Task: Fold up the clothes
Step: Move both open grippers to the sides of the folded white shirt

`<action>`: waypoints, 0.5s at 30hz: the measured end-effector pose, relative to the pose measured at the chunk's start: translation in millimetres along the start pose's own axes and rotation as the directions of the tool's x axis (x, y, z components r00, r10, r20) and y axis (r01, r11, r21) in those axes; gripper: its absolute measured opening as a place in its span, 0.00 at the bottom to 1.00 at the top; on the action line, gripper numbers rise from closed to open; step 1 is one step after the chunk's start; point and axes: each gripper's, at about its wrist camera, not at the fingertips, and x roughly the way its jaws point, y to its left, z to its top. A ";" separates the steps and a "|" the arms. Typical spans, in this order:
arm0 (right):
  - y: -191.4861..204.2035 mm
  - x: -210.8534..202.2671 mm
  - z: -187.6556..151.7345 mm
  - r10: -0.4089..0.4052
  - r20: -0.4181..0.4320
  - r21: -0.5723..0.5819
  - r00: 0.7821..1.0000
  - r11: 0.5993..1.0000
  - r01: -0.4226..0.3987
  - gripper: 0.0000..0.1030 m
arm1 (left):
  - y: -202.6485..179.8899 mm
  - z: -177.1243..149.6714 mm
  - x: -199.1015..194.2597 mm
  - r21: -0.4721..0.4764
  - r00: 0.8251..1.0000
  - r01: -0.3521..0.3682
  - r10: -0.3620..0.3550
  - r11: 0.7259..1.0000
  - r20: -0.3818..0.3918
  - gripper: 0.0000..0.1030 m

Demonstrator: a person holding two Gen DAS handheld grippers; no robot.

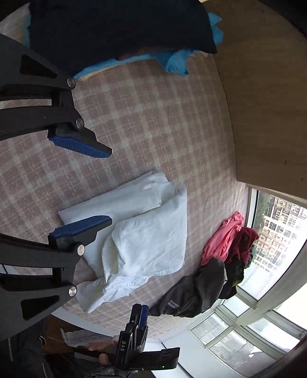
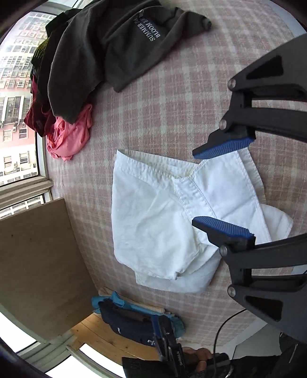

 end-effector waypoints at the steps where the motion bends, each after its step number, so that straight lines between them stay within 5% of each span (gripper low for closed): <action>1: -0.3 1.1 0.2 0.033 0.001 0.020 0.999 0.999 -0.033 0.49 | 3.7 -6.4 -4.9 -0.036 1.000 -0.010 0.011 0.999 0.013 0.57; 4: -9.0 3.2 5.7 -0.034 0.009 0.048 0.999 0.998 0.034 0.49 | 14.1 -24.2 -17.0 -0.139 0.998 -0.030 0.036 0.990 0.043 0.60; 7: -23.8 10.4 11.6 -0.131 0.000 0.036 0.991 0.991 0.131 0.49 | 12.4 -20.7 1.6 -0.171 1.000 0.025 -0.023 0.985 0.009 0.61; 15: -63.3 64.9 28.4 -0.088 -0.100 0.066 0.991 0.993 0.095 0.49 | 16.7 17.7 49.3 -0.202 0.999 -0.020 0.012 0.979 -0.040 0.61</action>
